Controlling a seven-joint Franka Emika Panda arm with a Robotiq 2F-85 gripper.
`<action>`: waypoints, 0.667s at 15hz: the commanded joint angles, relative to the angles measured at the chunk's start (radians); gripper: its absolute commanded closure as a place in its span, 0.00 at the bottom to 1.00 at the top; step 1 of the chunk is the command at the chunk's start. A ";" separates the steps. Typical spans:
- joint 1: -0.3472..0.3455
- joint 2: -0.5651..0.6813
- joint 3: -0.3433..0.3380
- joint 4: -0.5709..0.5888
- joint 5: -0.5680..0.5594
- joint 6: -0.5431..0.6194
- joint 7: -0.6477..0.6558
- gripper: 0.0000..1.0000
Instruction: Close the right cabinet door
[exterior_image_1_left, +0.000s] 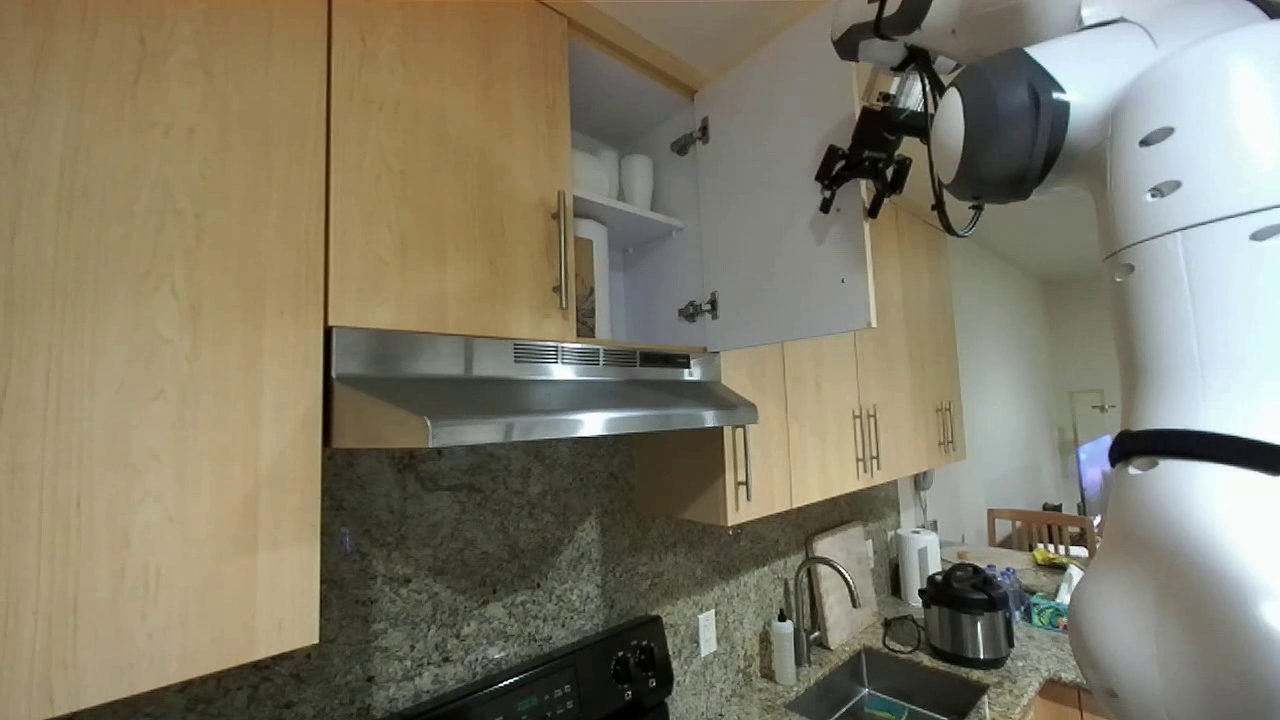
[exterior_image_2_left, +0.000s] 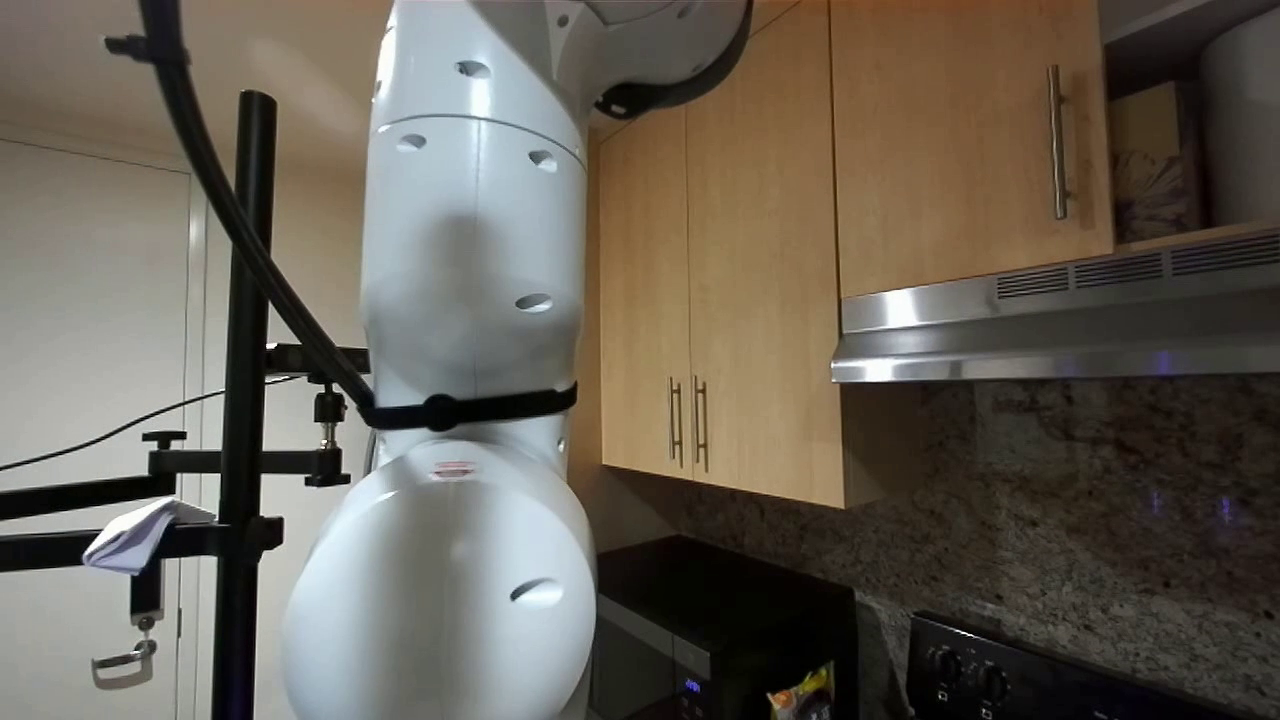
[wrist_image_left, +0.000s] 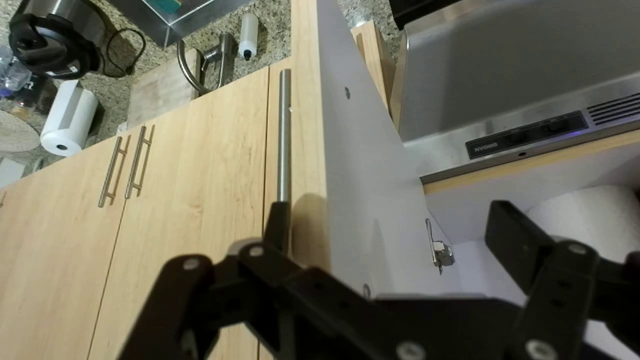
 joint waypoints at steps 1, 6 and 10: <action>-0.004 0.003 -0.002 0.006 0.034 -0.006 -0.008 0.00; -0.070 0.039 0.055 0.058 0.079 -0.010 0.016 0.00; -0.101 0.065 0.100 0.105 0.075 -0.052 0.003 0.00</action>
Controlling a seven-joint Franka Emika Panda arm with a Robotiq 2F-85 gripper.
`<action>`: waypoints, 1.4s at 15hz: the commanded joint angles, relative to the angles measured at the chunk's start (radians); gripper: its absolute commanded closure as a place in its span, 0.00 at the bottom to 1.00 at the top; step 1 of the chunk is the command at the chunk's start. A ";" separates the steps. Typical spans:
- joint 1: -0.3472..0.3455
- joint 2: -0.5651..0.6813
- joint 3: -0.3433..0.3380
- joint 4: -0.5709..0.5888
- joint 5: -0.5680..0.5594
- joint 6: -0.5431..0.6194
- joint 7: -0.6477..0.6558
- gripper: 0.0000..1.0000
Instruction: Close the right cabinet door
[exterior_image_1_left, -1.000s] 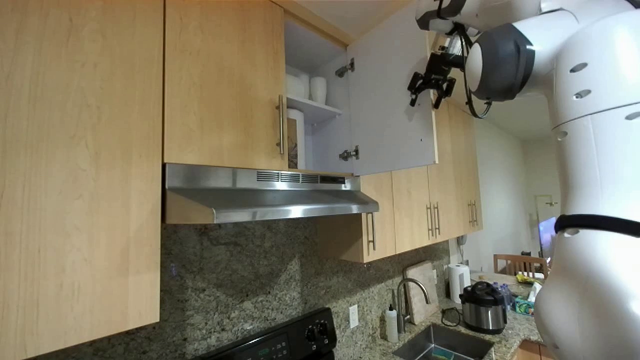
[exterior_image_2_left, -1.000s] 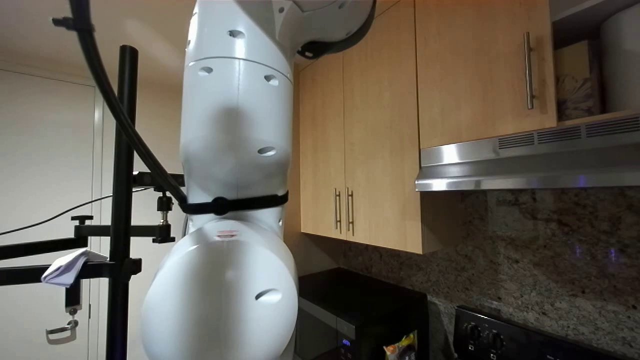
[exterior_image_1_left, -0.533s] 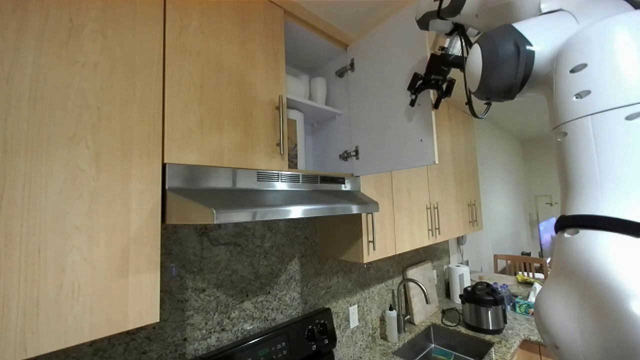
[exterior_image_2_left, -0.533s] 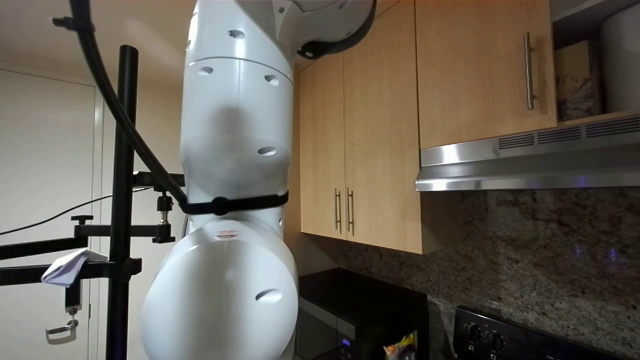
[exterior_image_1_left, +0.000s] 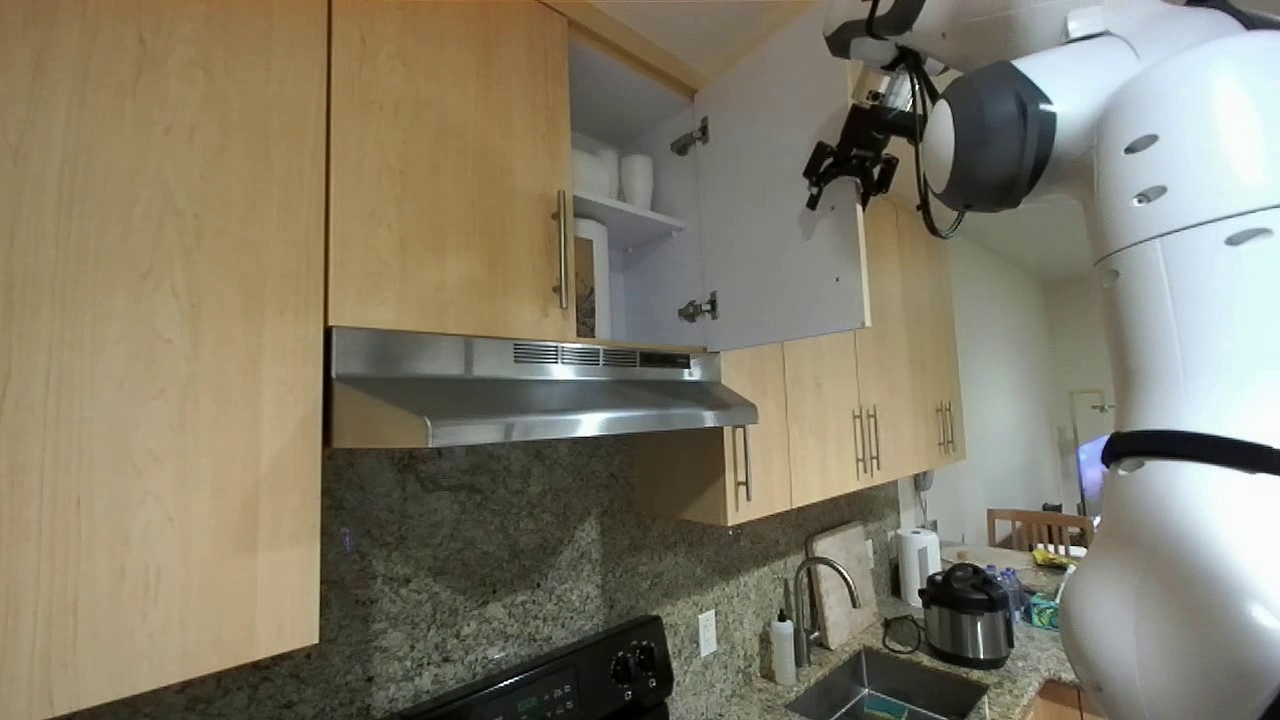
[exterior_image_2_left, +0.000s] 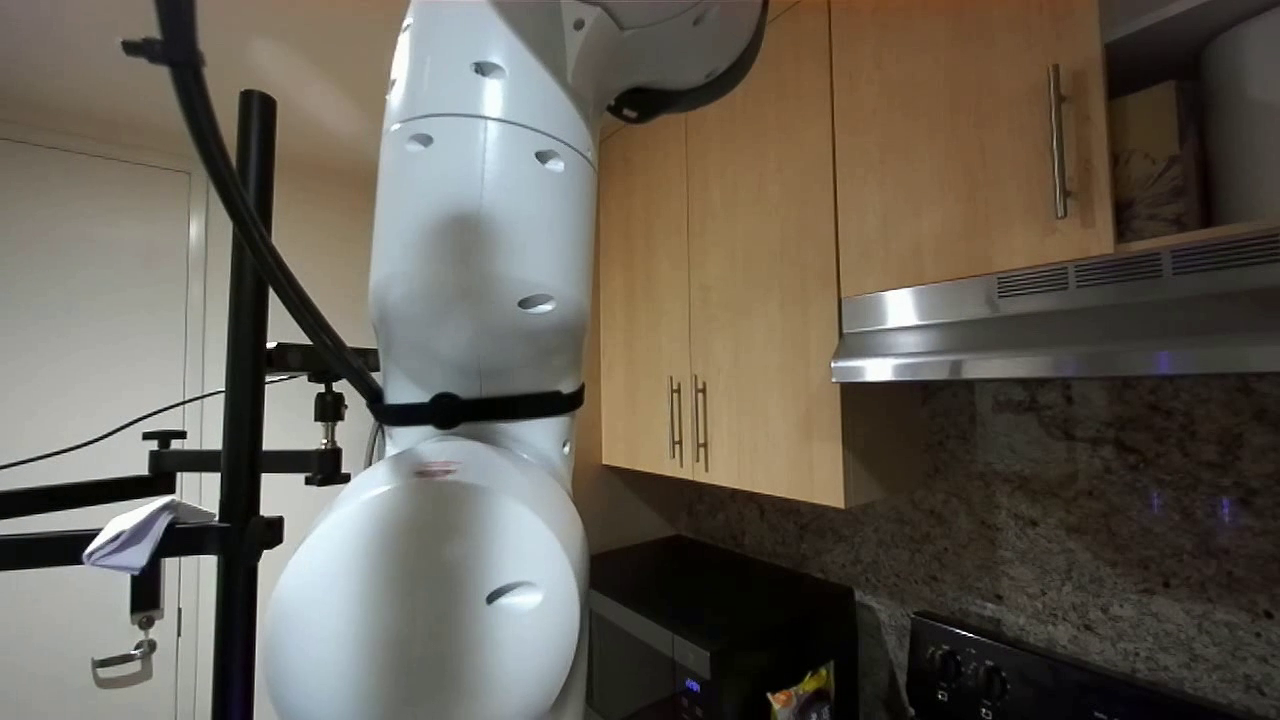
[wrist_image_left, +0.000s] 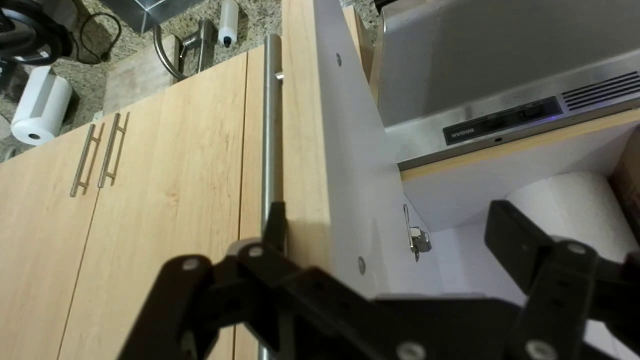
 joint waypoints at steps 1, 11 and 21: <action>-0.047 0.032 0.052 0.062 0.015 -0.060 -0.009 0.00; 0.029 0.011 0.054 0.114 -0.015 -0.216 -0.051 0.00; 0.094 0.016 0.087 0.141 -0.059 -0.260 -0.032 0.00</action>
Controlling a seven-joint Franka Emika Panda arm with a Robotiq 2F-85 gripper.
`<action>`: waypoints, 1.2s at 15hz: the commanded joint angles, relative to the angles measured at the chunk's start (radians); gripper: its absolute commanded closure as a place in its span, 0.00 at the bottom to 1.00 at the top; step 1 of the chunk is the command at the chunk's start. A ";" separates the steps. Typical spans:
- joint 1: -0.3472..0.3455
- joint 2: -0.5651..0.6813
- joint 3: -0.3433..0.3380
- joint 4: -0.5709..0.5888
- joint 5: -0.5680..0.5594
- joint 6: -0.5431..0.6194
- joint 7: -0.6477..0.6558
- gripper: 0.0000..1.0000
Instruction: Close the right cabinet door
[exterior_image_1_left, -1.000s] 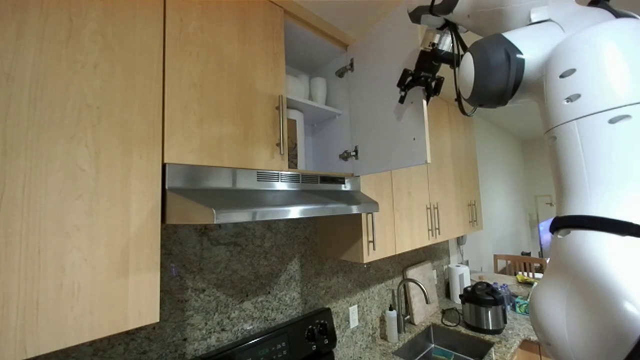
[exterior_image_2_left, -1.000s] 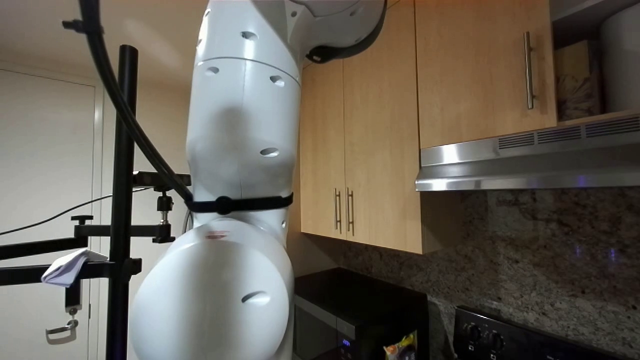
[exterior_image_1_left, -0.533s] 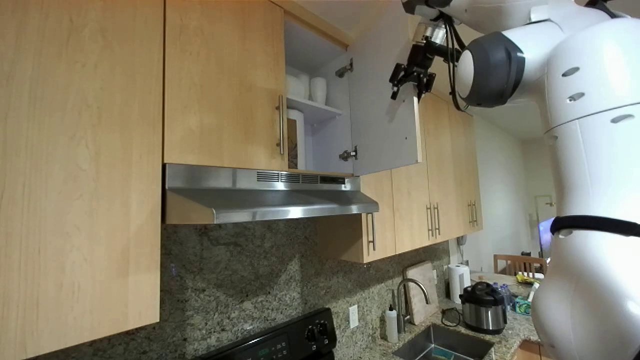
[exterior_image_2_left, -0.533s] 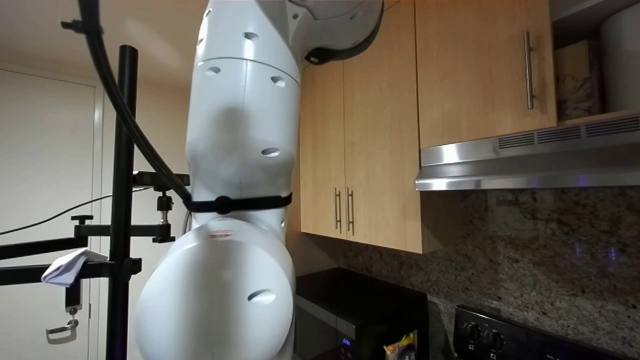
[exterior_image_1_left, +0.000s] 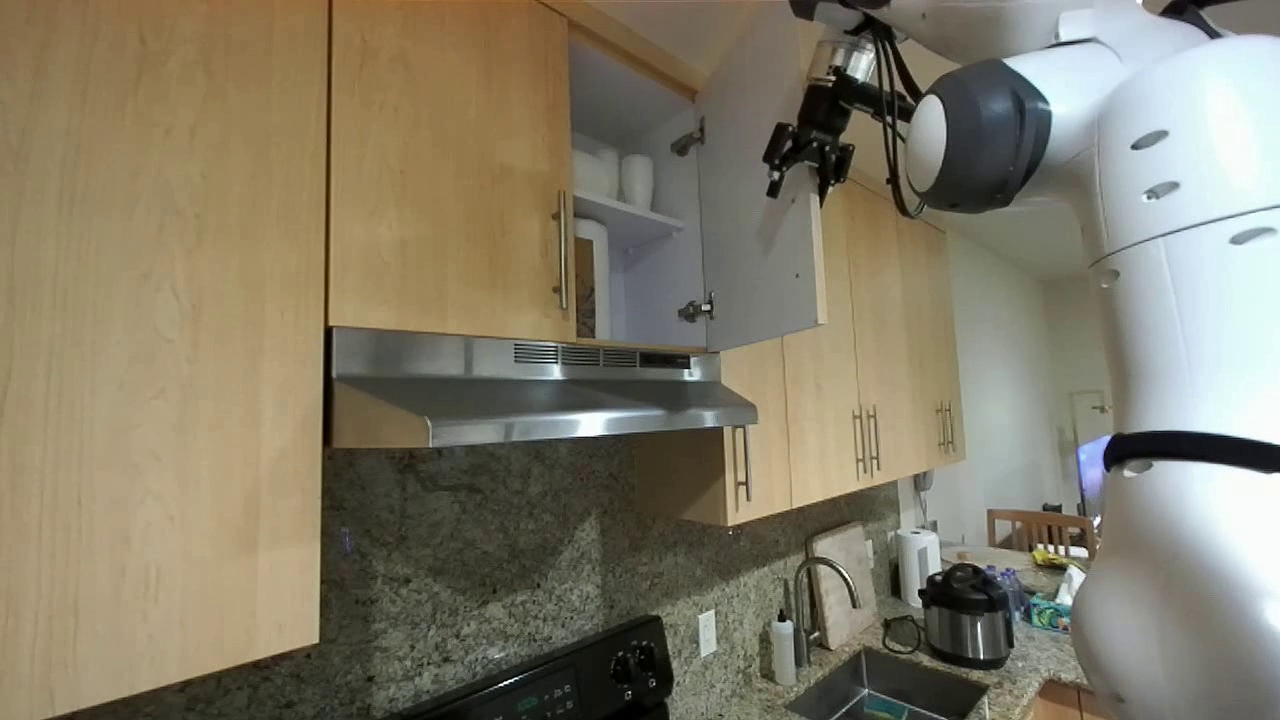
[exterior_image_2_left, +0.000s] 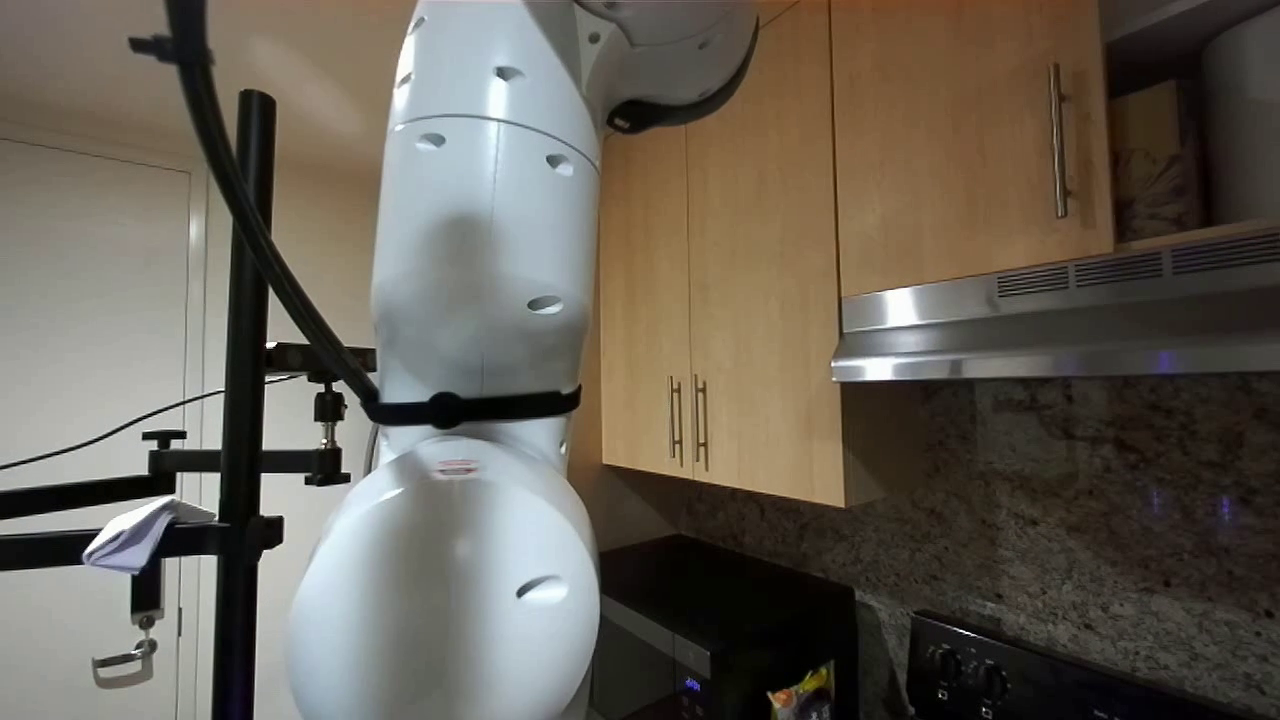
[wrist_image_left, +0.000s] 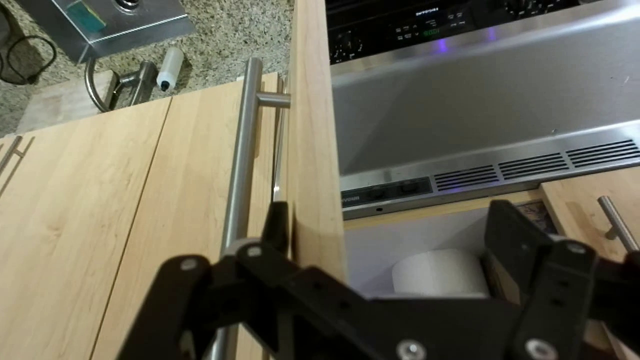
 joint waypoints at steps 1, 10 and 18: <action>0.029 0.004 0.023 0.008 -0.021 0.001 -0.016 0.00; 0.134 -0.006 0.083 0.021 -0.120 -0.036 -0.034 0.00; 0.231 -0.030 0.138 0.008 -0.251 -0.078 -0.118 0.00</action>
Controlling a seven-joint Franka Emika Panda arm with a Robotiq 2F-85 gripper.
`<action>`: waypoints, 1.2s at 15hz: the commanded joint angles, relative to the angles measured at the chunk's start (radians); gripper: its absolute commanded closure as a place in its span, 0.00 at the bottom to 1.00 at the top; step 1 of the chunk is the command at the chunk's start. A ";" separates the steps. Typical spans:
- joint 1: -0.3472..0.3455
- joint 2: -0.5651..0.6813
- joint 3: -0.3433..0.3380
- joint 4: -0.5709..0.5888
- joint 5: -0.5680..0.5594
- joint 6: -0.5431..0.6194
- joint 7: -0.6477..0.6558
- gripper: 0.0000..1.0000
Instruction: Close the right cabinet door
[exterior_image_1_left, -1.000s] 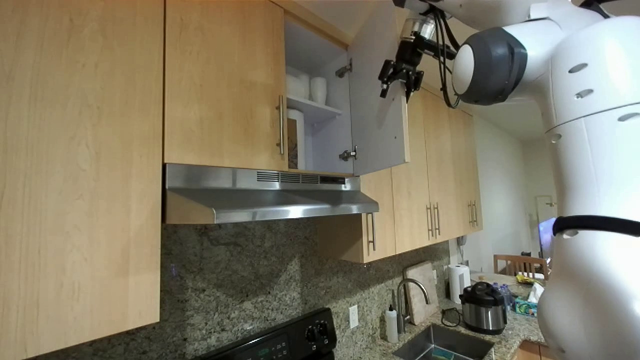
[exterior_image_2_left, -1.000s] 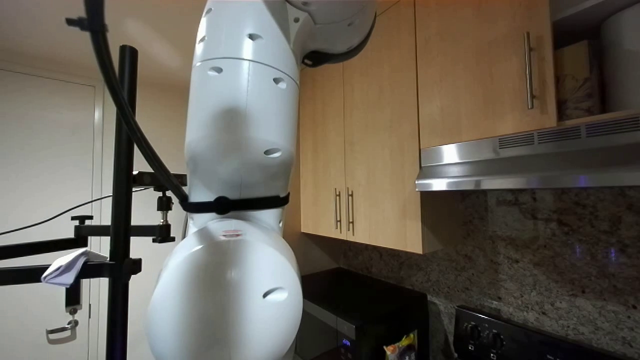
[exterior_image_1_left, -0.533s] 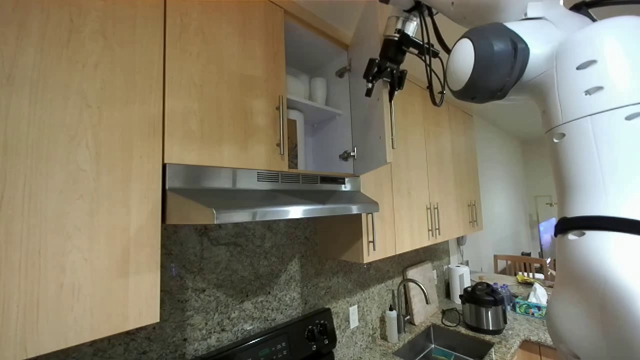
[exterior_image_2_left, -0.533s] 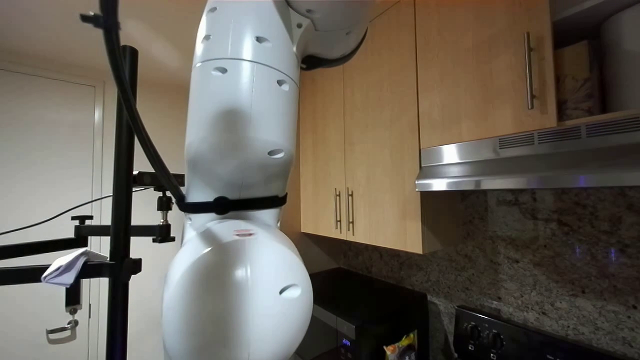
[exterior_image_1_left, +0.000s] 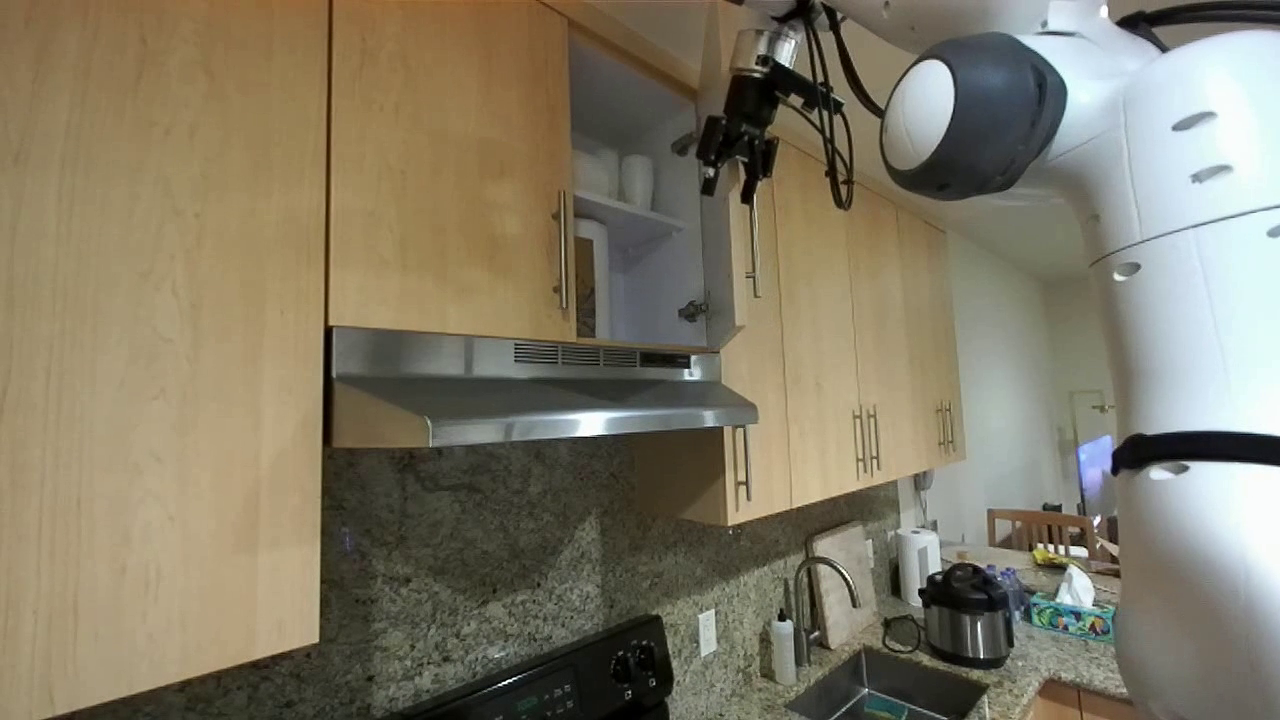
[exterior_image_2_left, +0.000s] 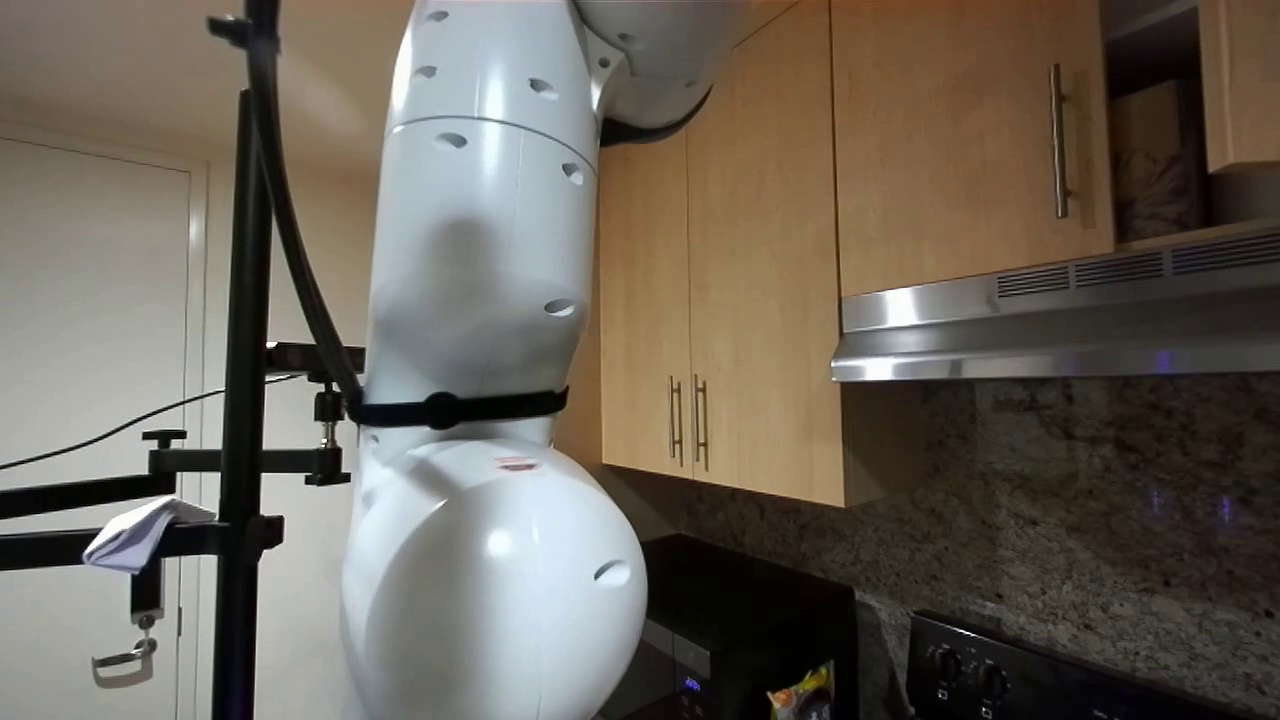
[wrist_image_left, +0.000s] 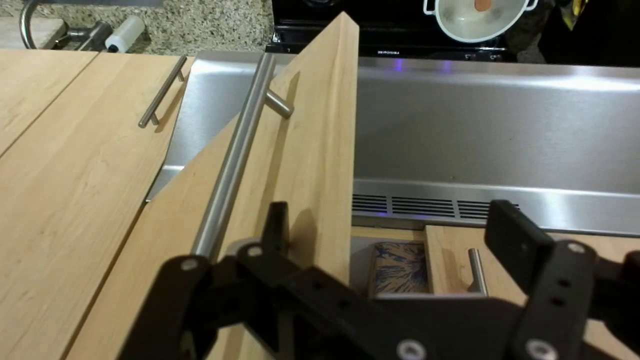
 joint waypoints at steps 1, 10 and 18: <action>0.041 -0.023 0.027 -0.013 -0.094 -0.042 -0.083 0.00; 0.053 -0.102 0.021 0.000 -0.074 -0.047 -0.191 0.00; 0.003 -0.167 -0.143 -0.024 0.174 0.047 -0.147 0.00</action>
